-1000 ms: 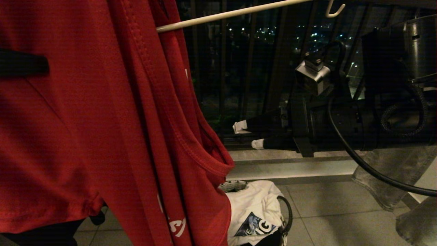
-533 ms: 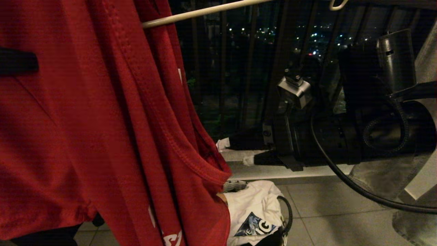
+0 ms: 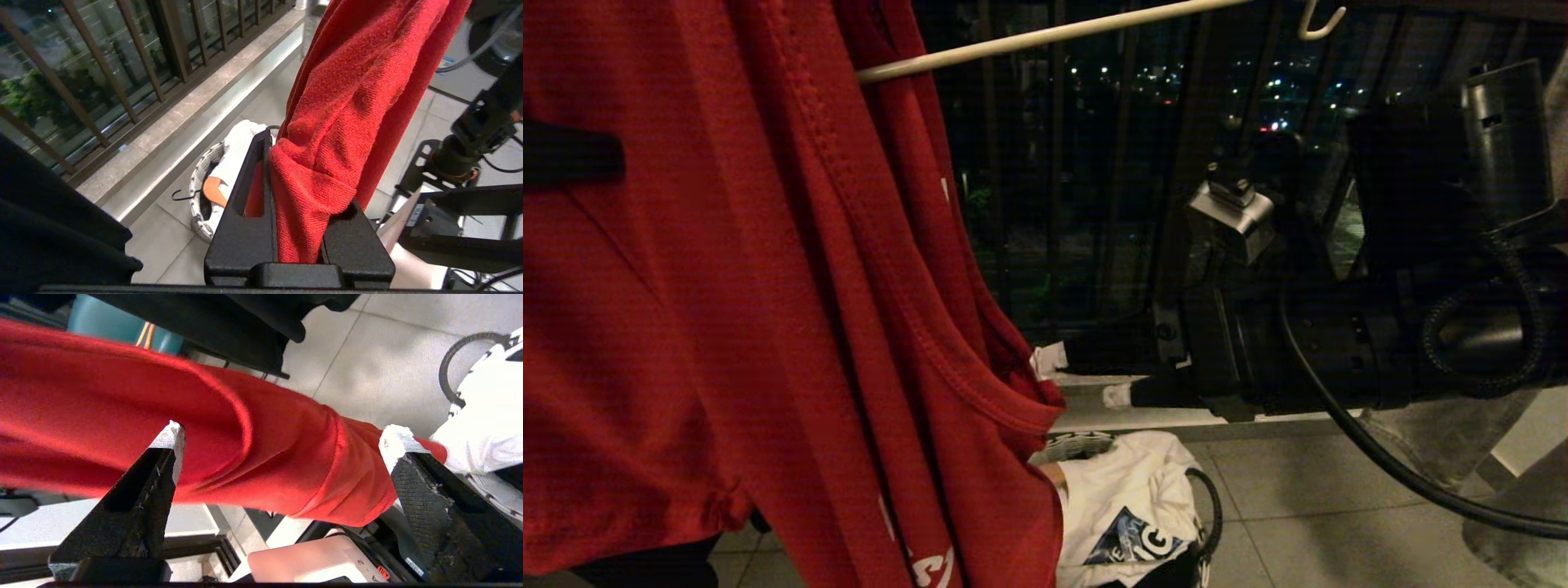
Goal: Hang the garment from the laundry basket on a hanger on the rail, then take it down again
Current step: Hang the clothes on the clothes rack
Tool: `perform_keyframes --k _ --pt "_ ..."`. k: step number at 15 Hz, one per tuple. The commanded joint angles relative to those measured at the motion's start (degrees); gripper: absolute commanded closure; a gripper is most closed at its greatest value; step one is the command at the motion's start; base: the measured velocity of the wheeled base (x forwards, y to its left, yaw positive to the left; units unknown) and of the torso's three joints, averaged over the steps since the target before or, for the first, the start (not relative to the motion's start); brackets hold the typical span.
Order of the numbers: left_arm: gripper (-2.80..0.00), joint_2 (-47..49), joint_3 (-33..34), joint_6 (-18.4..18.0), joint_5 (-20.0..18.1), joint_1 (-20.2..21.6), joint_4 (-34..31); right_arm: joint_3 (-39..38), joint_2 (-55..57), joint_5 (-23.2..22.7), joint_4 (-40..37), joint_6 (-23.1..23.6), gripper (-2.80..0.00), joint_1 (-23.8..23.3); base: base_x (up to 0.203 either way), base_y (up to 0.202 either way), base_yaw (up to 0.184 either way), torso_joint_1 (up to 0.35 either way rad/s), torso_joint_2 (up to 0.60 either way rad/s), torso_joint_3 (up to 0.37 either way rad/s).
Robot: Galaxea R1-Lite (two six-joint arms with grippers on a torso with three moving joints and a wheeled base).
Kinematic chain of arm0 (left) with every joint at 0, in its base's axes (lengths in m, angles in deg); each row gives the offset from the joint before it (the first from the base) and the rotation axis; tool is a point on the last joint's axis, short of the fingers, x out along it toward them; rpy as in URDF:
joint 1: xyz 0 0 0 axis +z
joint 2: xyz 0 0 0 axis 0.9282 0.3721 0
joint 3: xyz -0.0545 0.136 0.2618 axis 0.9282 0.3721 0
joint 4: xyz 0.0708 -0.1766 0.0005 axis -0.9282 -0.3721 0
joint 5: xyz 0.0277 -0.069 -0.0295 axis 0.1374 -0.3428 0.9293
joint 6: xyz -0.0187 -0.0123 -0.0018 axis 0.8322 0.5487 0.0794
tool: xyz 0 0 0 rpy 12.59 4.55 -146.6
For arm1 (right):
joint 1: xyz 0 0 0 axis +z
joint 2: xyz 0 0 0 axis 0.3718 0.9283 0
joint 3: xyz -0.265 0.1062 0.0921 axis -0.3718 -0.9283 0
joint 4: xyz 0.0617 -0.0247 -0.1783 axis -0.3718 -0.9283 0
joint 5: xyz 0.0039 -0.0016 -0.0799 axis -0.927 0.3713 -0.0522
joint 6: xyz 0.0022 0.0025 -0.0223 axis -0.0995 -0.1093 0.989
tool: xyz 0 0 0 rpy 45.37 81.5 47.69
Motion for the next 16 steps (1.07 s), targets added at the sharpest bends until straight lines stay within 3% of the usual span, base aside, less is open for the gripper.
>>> perform_keyframes --k 1,4,10,13,16 --pt "0.00 0.44 -0.06 -0.27 -0.11 -0.01 -0.21 -0.68 -1.62 -0.16 -0.03 -0.15 -2.80 1.48 0.000 0.000 0.000 0.000 0.00 0.000" --pt "0.00 1.08 -0.86 -2.28 0.54 -0.01 -0.21 -1.52 0.03 0.34 -0.03 -0.15 -2.80 5.19 0.000 0.000 0.000 0.000 0.00 0.000" --pt "0.00 0.68 -2.65 -2.27 1.03 -0.01 -0.21 -1.40 5.45 1.06 0.45 -0.23 -2.80 5.43 0.000 0.000 0.000 0.000 0.00 0.000" --pt "0.00 0.31 -2.47 -2.36 1.03 -0.01 -0.21 -0.77 5.49 6.36 0.69 -0.14 -2.80 5.40 0.000 0.000 0.000 0.000 0.00 0.000" --pt "0.00 0.25 -2.47 -2.36 1.12 -0.01 -0.21 -0.48 5.22 8.35 0.69 -0.06 -2.80 5.22 0.000 0.000 0.000 0.000 0.00 0.000"
